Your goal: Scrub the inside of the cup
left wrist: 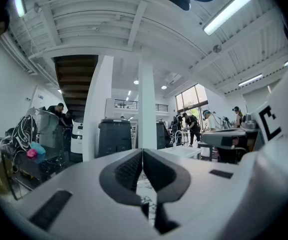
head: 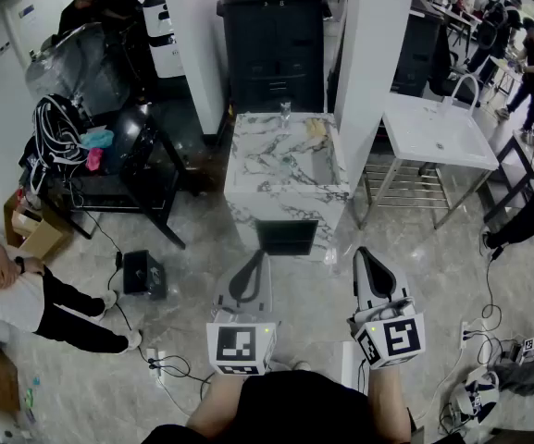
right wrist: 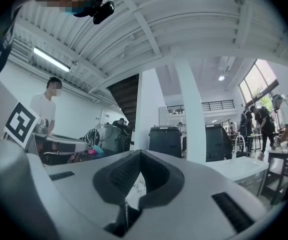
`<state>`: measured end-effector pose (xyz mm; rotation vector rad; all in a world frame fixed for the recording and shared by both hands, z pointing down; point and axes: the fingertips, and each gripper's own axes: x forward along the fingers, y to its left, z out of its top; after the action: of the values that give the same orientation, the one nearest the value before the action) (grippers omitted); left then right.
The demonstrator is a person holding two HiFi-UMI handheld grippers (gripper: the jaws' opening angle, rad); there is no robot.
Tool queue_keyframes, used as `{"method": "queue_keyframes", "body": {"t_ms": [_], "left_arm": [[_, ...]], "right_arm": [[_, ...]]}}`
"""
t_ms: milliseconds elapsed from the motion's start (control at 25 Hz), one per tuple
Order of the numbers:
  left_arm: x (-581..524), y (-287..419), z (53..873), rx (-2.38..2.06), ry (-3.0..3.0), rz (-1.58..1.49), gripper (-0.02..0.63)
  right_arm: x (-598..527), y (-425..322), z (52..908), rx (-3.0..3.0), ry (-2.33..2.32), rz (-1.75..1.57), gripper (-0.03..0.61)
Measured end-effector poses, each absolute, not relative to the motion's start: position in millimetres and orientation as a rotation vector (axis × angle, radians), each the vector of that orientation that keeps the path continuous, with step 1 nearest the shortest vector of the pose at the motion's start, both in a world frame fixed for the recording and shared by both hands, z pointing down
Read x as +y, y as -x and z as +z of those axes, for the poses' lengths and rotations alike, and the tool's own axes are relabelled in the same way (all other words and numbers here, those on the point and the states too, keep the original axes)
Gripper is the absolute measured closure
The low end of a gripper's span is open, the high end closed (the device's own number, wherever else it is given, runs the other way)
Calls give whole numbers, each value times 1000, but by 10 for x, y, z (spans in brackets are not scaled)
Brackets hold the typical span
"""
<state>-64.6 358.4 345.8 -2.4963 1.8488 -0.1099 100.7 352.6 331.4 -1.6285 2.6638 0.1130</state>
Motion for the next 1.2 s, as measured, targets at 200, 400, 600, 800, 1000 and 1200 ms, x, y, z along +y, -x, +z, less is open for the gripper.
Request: {"method": "queue_keyframes", "body": {"t_ms": [200,400,600,800,1000,1200], "left_arm": [[3581,636,3456,1839,2492,-114,600],[3530,612,3469,1837,2498,-118,600],[3487,591,3507,1878,2502,-132,600],[3486,523,3481,1844,2553,-31,600],[3428,490,3669,1828,2557,-73,600],[3089,586,3861,1862,2579,-106,600]], "right_arm": [[3532,-992,3313,2665,1622,127,571],[3480,-1000,3349,2661,1607,93,571],[3427,-1094,3402,2656,1614,62,571],[3386,-1177,3469,2676,1594,42,571],[3295,-1273,3668,2696,1589,-20,571],[2959,-1235,3803,2729,1567,-49,571]]}}
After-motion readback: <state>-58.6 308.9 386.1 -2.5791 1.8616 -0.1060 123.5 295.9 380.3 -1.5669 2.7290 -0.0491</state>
